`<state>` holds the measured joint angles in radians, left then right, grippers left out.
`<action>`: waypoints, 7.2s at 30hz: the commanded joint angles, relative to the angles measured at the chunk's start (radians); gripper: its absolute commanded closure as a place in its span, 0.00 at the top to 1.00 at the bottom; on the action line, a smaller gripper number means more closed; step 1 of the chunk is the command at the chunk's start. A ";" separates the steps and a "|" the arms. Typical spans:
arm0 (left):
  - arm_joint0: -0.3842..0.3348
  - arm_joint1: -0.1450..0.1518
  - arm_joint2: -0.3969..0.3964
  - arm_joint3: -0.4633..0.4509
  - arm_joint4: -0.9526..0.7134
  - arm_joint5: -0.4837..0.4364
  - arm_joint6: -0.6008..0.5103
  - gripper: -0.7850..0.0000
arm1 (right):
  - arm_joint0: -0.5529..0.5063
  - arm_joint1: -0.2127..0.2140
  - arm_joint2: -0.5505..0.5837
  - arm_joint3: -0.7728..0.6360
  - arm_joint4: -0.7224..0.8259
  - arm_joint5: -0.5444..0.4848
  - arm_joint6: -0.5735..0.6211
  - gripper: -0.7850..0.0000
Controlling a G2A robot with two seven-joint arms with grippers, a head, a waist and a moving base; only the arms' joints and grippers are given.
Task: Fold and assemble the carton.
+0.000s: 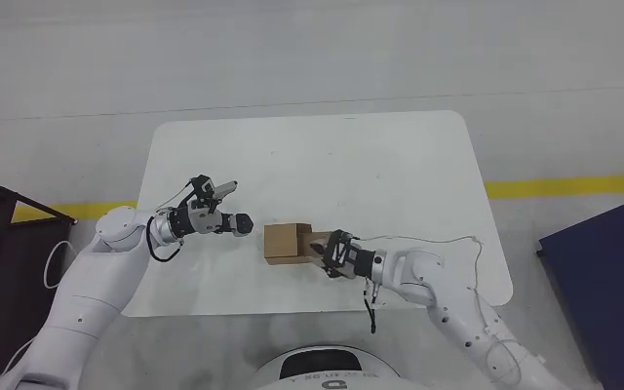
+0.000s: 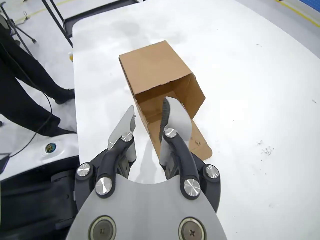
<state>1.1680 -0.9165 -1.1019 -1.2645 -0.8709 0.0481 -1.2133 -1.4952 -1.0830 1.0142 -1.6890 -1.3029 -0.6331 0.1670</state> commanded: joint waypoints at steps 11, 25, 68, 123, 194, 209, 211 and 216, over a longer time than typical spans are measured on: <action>0.000 0.000 0.000 0.000 0.000 0.000 0.000 1.00 | 0.040 -0.006 -0.049 0.022 -0.063 0.002 0.052 0.30; 0.000 0.000 0.000 0.000 0.000 0.000 0.000 1.00 | 0.082 -0.004 -0.058 -0.003 -0.123 -0.017 0.146 0.00; 0.000 0.000 0.000 0.000 0.000 0.000 0.000 1.00 | 0.590 0.449 -0.436 -0.474 0.178 0.048 1.069 0.00; 0.000 0.000 0.000 0.000 0.000 0.000 0.000 1.00 | 0.599 0.614 -0.492 -0.529 0.451 1.150 0.294 1.00; 0.000 0.000 0.000 0.000 0.000 0.000 0.000 1.00 | 0.683 0.403 -0.396 -0.033 1.044 0.428 0.621 0.99; 0.000 0.000 0.000 0.000 0.000 0.000 0.000 1.00 | 0.544 0.405 -0.318 -0.071 1.025 0.549 0.474 1.00; 0.000 0.000 0.000 0.000 0.000 0.000 0.000 1.00 | 0.503 0.417 -0.296 -0.081 1.027 0.539 0.464 1.00; 0.000 0.000 0.000 0.000 0.000 0.000 0.000 1.00 | 0.434 0.430 -0.263 -0.104 1.023 0.538 0.458 1.00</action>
<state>1.1680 -0.9165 -1.1019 -1.2645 -0.8709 0.0481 -1.2133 -1.0550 -0.6530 0.7475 -1.7899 -0.2786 -0.0971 0.6236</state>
